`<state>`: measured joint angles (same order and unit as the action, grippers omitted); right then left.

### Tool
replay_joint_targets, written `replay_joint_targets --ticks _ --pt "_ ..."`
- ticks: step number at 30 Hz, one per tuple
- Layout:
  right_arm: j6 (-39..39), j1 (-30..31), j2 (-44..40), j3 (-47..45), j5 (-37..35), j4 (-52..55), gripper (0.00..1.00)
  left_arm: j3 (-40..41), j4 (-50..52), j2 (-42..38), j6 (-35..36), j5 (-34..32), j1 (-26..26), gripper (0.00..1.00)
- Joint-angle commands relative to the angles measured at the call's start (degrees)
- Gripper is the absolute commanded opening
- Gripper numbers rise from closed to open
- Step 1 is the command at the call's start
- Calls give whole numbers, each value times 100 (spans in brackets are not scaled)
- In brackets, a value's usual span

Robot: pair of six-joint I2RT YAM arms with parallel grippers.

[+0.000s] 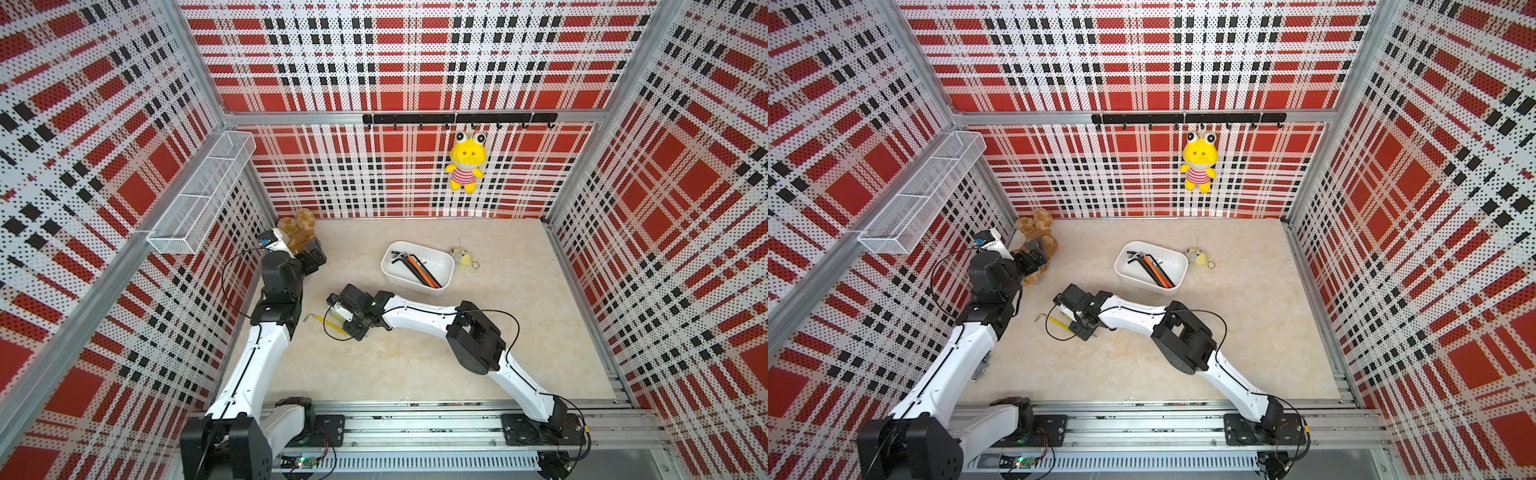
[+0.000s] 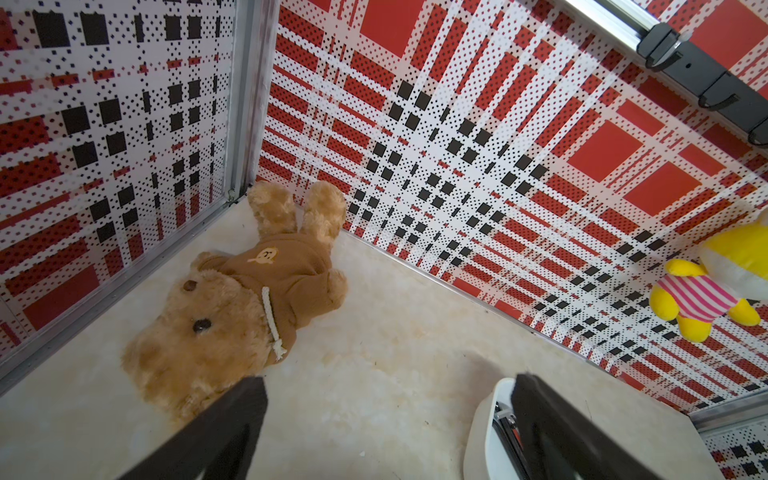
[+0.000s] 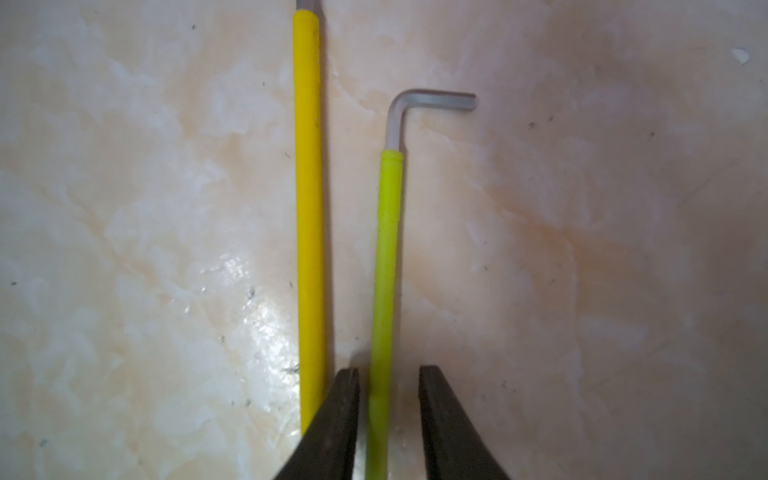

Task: Put the hex key on the desktop into the storage box
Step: Pick up the Allen key from the center of the board.

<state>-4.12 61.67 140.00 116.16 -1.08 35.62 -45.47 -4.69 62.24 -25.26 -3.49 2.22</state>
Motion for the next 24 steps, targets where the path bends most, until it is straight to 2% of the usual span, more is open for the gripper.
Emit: replay_joint_targets --ticks 1,8,12,24 --pt "-74 90 226 177 -190 405 31 54 -129 -102 29 -47 51 99" --pt "-247 92 282 147 162 675 14 30 -129 -107 27 -47 68 99" --pt "-322 87 331 153 308 703 0 29 -129 -118 21 -29 72 99" --pt "-344 -111 -8 28 190 549 0 -1 -96 -177 21 -18 86 99"
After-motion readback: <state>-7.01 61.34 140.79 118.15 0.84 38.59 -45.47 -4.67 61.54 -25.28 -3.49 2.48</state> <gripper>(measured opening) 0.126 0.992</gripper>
